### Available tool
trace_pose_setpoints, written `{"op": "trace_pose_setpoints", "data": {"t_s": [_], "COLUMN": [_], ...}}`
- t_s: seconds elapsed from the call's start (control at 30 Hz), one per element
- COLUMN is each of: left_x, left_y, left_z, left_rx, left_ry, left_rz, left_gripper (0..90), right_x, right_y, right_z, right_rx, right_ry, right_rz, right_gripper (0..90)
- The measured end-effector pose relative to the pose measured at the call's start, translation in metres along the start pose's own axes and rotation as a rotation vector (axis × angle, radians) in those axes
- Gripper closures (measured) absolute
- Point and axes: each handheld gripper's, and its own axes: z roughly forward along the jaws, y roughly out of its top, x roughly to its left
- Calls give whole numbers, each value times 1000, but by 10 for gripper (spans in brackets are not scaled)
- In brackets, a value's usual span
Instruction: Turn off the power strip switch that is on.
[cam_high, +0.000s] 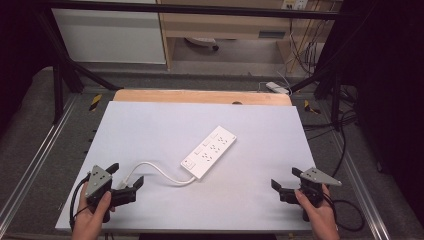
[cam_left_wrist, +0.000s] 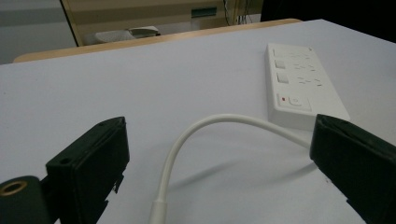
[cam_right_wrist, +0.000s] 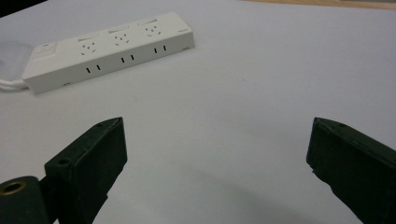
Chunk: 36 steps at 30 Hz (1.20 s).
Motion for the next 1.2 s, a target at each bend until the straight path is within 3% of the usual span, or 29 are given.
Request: {"op": "trace_pose_setpoints", "data": {"t_s": [0.1, 0.53, 0.87, 1.07, 1.2], "left_x": [0, 1, 1, 1, 1], "left_y": [0, 0, 0, -1, -1], "left_z": [0, 0, 0, 1, 1], "left_rx": [-5, -2, 2, 5, 9], "left_ry": [-1, -2, -3, -1, 0], "left_rz": [0, -4, -4, -11, -9], "left_gripper": [49, 49, 50, 49, 49], "right_x": [0, 1, 6, 7, 6], "right_y": [1, 12, 16, 19, 28], "right_z": [-2, -16, -15, -15, -19], "right_rx": [-9, -143, -137, -123, -143], "right_ry": [-3, 19, 54, 42, 18], "right_rz": [0, -11, -22, -11, 11], "right_gripper": [60, 70, 44, 25, 20]}}
